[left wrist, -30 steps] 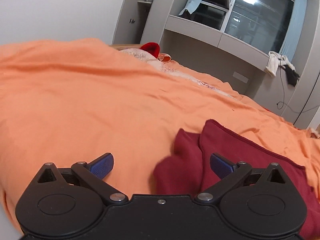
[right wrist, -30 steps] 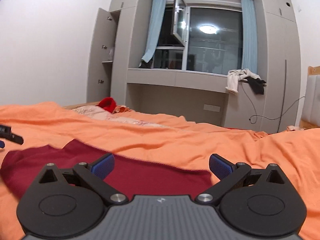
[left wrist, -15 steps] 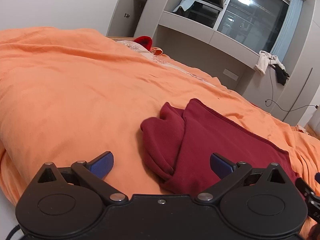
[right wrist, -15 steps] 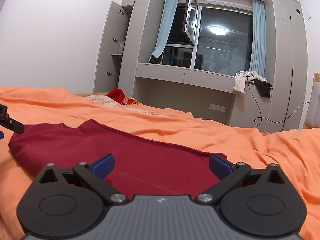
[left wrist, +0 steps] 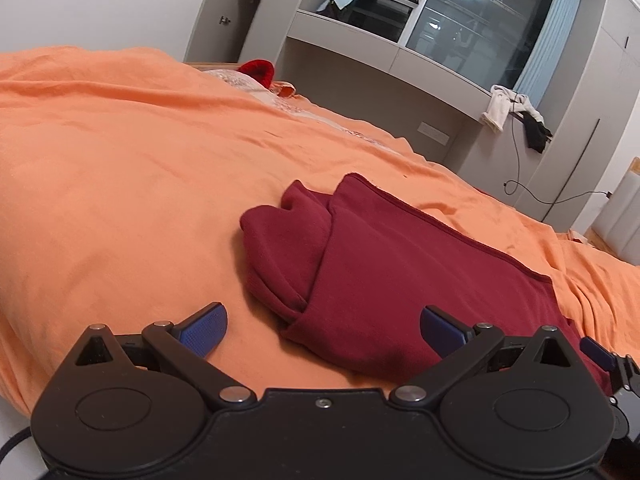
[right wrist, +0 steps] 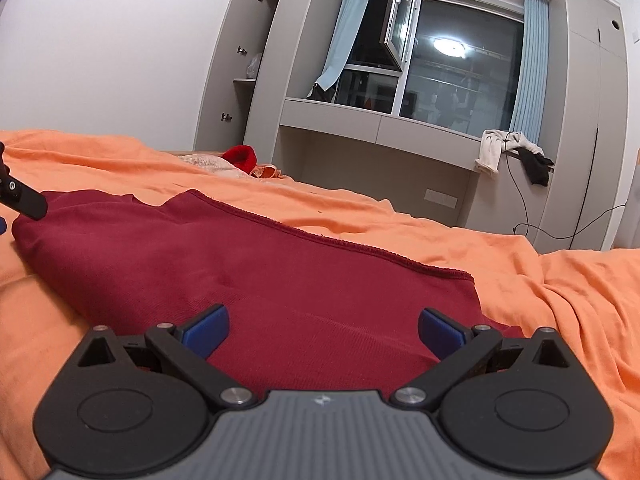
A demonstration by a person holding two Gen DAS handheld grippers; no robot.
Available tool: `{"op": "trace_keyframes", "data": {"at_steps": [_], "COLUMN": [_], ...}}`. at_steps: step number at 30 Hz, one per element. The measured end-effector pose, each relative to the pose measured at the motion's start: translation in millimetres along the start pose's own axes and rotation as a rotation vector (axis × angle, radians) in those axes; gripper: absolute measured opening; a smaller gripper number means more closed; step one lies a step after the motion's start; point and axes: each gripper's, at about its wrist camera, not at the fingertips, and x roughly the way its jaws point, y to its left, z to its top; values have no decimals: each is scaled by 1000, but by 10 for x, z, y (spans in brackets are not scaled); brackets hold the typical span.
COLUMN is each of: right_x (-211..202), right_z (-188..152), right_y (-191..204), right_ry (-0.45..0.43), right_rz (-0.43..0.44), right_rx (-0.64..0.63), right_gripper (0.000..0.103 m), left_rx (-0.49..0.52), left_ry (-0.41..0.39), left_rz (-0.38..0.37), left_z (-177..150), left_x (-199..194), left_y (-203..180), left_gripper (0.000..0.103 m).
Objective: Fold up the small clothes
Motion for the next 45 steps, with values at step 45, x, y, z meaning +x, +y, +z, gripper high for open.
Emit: {"op": "trace_keyframes", "data": {"at_steps": [45], "right_x": [12], "right_z": [-28], "right_y": [-134], "right_ry": [34], "right_rz": [37], "right_rx": [59], "right_gripper": [103], "left_rx": [-198], "left_ry": [-56], "left_rz": [-54], "left_z": [-165], "left_x": [366], "left_y": [-202], "left_gripper": [85]}}
